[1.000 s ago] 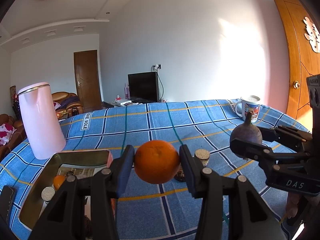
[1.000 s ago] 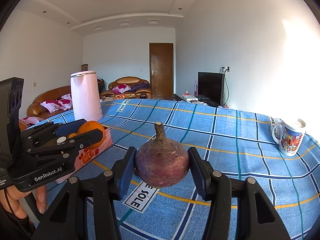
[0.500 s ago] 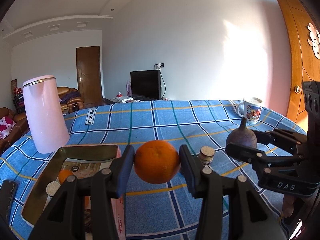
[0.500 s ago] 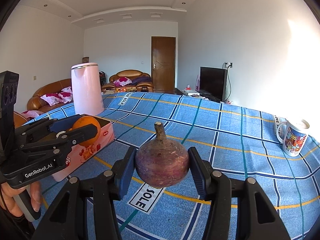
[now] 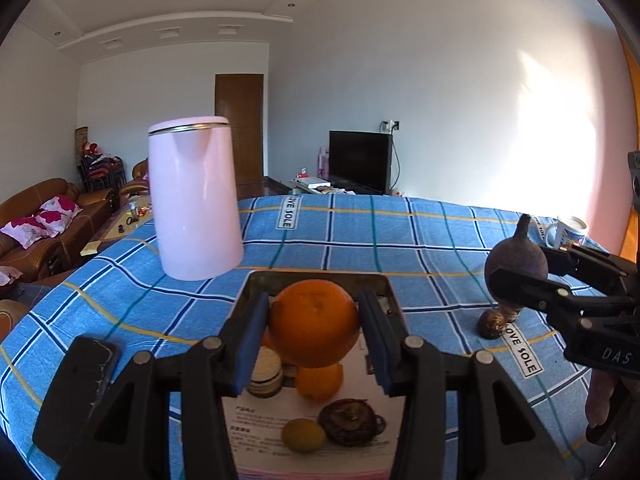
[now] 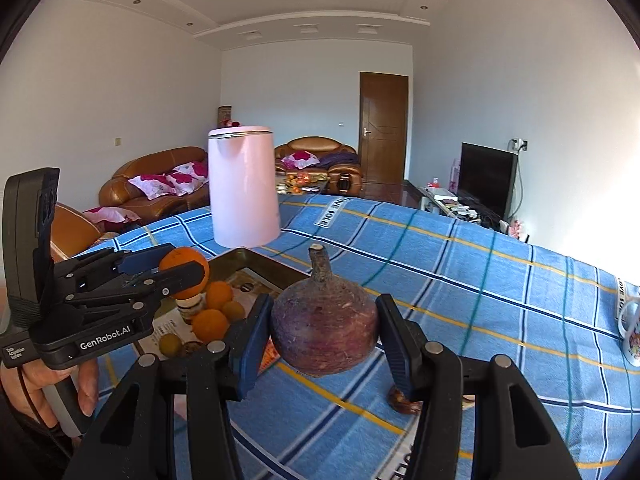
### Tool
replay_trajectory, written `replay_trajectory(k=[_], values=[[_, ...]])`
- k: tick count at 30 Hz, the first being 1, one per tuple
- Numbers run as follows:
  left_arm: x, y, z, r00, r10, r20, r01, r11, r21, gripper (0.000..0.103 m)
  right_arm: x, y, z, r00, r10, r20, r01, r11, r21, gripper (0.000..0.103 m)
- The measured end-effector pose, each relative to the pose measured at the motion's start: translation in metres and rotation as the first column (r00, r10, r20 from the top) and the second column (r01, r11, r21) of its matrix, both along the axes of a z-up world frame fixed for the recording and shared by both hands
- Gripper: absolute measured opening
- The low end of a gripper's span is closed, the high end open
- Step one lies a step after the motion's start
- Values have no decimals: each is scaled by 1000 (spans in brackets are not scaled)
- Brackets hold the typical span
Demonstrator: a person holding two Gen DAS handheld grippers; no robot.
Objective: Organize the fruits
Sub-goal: 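Lower both items into the pink tin and open both grippers, then grasp the brown round fruit with the left gripper while the right gripper grasps the beige biscuit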
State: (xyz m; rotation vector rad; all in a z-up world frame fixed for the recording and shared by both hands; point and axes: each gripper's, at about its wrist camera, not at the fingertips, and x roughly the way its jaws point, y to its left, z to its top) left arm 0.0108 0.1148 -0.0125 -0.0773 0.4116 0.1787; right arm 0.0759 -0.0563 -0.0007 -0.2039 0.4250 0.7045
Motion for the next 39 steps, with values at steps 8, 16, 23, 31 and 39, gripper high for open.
replay_trajectory(k=[8,16,23,31,39], values=[[-3,36,-15,997,57,-59,-60,998,-36,48,-5,71,-20,992,122,-23,-123,989,-84,54],[0,40,-27,993,57,-101,-62,997,-40,53,10,103,-52,981,140,-134,-162,972,-171,54],[-6,24,-11,997,48,-53,-50,998,-29,69,3,77,-34,991,110,-75,-119,985,-126,59],[13,-42,11,994,-102,-31,102,995,4,79,42,-37,-17,975,-218,-33,212,968,-136,59],[44,-107,15,975,-215,-54,219,971,91,79,87,-91,-38,917,-345,-197,328,938,-115,59]])
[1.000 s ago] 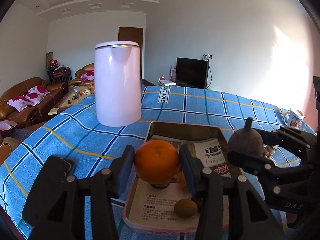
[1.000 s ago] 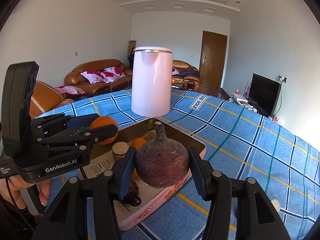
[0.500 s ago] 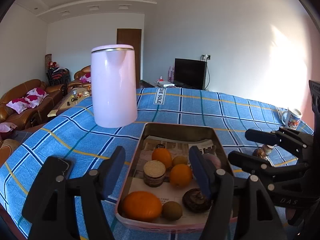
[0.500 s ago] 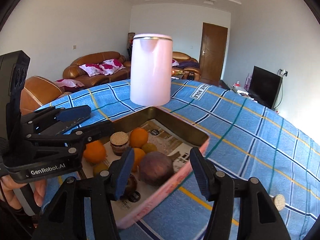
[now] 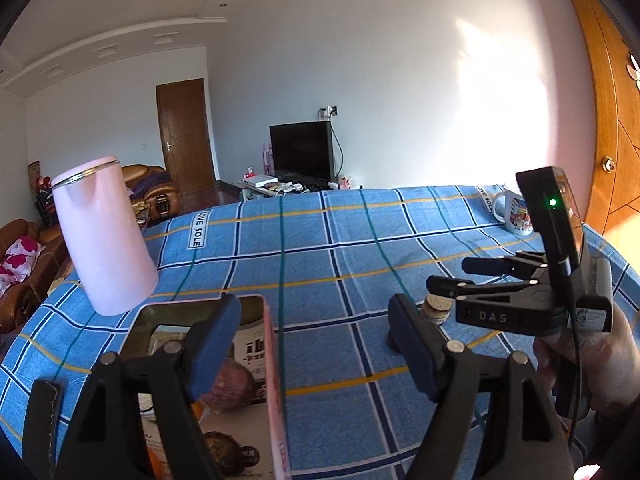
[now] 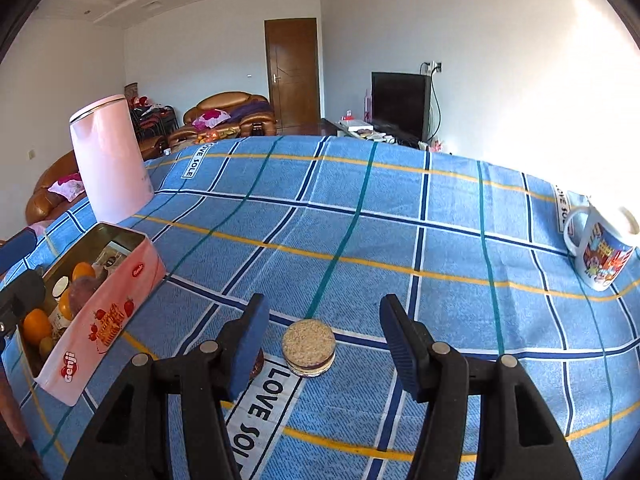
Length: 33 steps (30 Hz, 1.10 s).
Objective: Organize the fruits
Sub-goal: 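Grasp the brown round fruit with the left gripper while the right gripper grasps the beige biscuit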
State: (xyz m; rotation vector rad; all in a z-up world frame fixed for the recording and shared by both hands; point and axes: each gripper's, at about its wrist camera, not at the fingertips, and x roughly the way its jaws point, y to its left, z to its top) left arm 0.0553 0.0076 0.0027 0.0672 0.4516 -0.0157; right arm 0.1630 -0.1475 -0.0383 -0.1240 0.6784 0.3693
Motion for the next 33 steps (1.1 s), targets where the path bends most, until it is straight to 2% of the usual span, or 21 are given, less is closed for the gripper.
replay_trajectory(k=[4,8,9,11,16,20,28,31,33], values=[[18,-14,-10,999,-25,-44,26,999,25,79,9,8,-14,997,13,-71,-14,1000,-9,59],[31,-20,-21,996,-28,-89,30,999,22,79,19,10,-27,988,24,-155,-25,1000,-7,41],[33,-21,-23,995,-29,-100,31,999,15,79,19,9,-28,986,31,-165,-32,999,-3,40],[37,-23,-27,992,-40,-120,41,999,3,79,15,8,-28,987,44,-156,-45,999,1,35],[51,-35,-37,981,-79,-178,76,997,-26,79,2,-2,-20,996,9,-84,-12,999,-45,35],[66,-49,-47,964,-109,-242,102,994,-42,78,0,-15,-17,997,-35,-64,32,998,-53,35],[87,-71,-59,933,-142,-329,142,990,-27,73,-4,-22,-11,998,-63,-21,62,997,-41,35],[96,-75,-64,916,-158,-368,154,987,-41,57,-4,-25,-10,998,-68,-18,67,997,-24,35],[102,-74,-68,901,-169,-399,156,986,-65,40,-3,-27,-10,997,-67,-25,67,998,-13,35]])
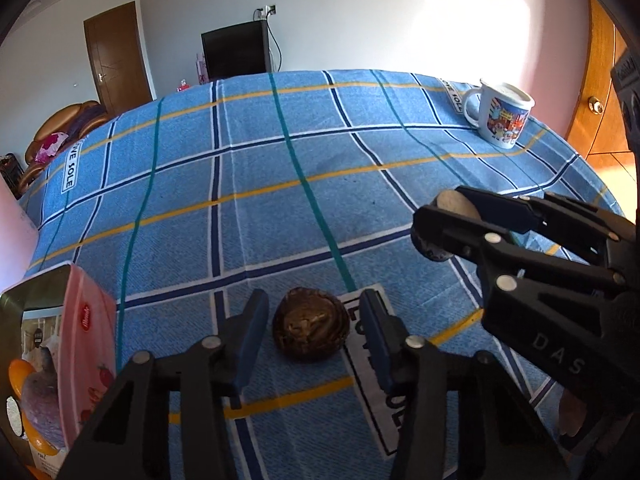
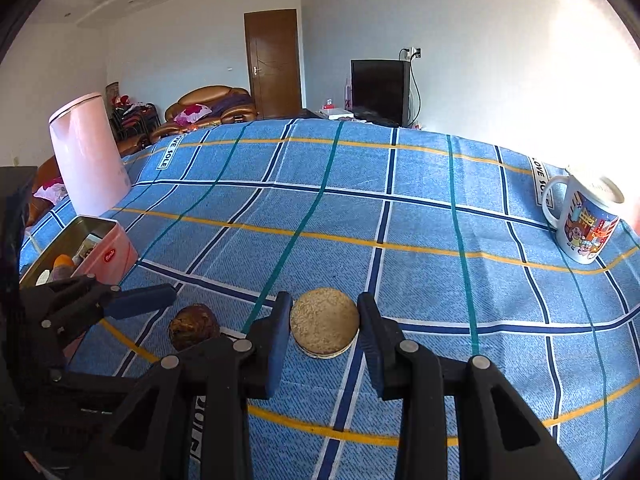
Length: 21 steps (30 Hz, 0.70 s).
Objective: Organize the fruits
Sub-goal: 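Grasp the brown round fruit with the left gripper while the right gripper grasps the beige biscuit, then hold the brown fruit and beige biscuit raised above the bed cover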
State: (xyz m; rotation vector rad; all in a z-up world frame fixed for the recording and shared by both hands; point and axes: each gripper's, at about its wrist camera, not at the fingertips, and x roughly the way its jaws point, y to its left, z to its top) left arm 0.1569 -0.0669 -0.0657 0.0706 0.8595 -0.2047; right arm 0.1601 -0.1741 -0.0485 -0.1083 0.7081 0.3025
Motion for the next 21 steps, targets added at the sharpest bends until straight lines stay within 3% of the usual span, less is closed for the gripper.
replay_trajectory(k=[6,21], values=[[-1,4,1,1000,9,2,-9,1000,-23,40,-2,-1,1,1000,-4,12,4,1000,4,35],[-22,6,24,982,42,183,-41,999,-8,40,-12,1,7,998,7,69,-7,1000,6,35]])
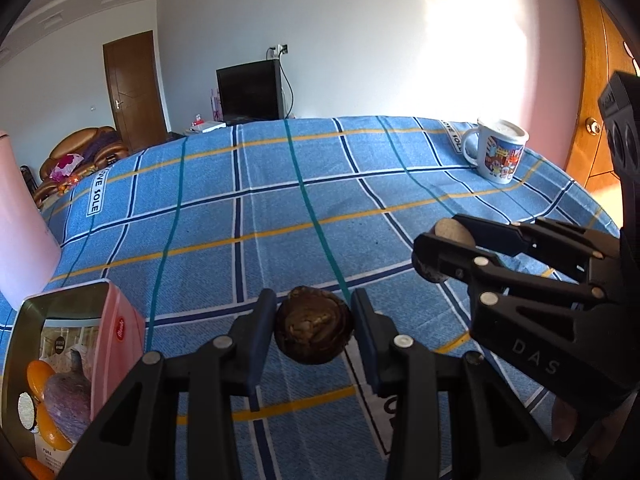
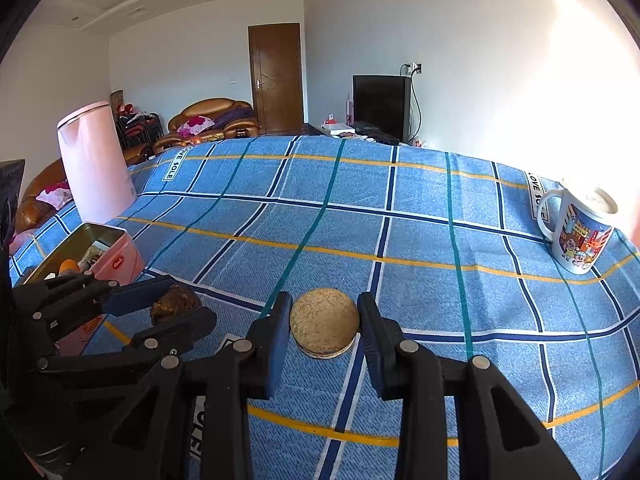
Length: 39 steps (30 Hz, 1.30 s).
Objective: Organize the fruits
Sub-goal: 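Hold the brown fruit and beige biscuit raised above the bed cover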
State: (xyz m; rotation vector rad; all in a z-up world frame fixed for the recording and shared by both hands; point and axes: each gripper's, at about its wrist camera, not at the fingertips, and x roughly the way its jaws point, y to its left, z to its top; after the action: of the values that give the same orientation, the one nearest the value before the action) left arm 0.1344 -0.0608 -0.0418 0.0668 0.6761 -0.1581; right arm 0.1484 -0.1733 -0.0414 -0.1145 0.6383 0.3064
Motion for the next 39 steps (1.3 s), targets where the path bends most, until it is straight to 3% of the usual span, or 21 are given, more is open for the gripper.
replay_trajectory(k=[14,39], values=[[-19,0,10,993,23,117,-25,1000,18,40,-10,-3,5,998,7,64,-9,1000,20,35],[-47,13,23,965,64,255,-55,998,-40,40,-27,-8,15,984,19,179,-28,998,50,35]])
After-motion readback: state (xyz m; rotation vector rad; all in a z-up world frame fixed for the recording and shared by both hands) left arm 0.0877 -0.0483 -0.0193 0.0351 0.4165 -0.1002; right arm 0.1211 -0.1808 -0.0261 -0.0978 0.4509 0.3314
